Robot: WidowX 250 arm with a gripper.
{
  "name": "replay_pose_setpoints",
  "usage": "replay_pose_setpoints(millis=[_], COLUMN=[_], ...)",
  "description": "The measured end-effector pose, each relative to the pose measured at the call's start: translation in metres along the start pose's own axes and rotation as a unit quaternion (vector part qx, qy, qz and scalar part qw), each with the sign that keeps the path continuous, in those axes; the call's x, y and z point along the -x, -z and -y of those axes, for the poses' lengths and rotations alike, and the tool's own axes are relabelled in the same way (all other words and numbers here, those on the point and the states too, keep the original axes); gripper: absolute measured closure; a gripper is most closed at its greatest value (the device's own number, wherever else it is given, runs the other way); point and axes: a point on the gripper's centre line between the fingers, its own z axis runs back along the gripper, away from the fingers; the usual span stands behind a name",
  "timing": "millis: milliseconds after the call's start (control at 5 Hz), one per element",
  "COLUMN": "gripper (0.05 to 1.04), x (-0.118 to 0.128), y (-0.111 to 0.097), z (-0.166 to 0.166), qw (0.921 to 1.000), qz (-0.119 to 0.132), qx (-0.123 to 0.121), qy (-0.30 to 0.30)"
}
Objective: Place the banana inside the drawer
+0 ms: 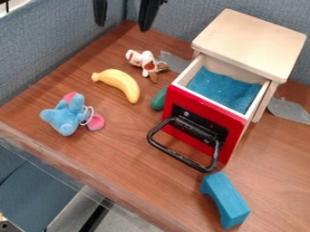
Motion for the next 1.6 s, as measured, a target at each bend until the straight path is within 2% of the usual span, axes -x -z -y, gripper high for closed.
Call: replay_pose_setpoints(millis=[200,400,600,800,1000,1200,1400,1600], gripper=[0.084,0.084,0.084,0.084,0.084,0.084,0.084,0.084], x=[0.0,-0.011,-0.024,-0.037,-0.044,-0.046,-0.052,-0.057], y=[0.012,0.039,0.057,0.073,0.099,0.12,0.127,0.132], z=[0.002,0.015,0.026,0.042,0.051,0.054,0.045,0.03], qw=[0.9998,0.9959,0.9842,0.9709,0.967,0.9677,0.9686,0.9665], qz=[-0.015,-0.015,0.001,0.033,0.037,0.03,0.033,0.025], qx=[-0.011,-0.011,-0.007,-0.004,-0.026,-0.035,-0.044,-0.051], qy=[-0.005,-0.088,-0.177,-0.237,-0.251,-0.248,-0.243,-0.25])
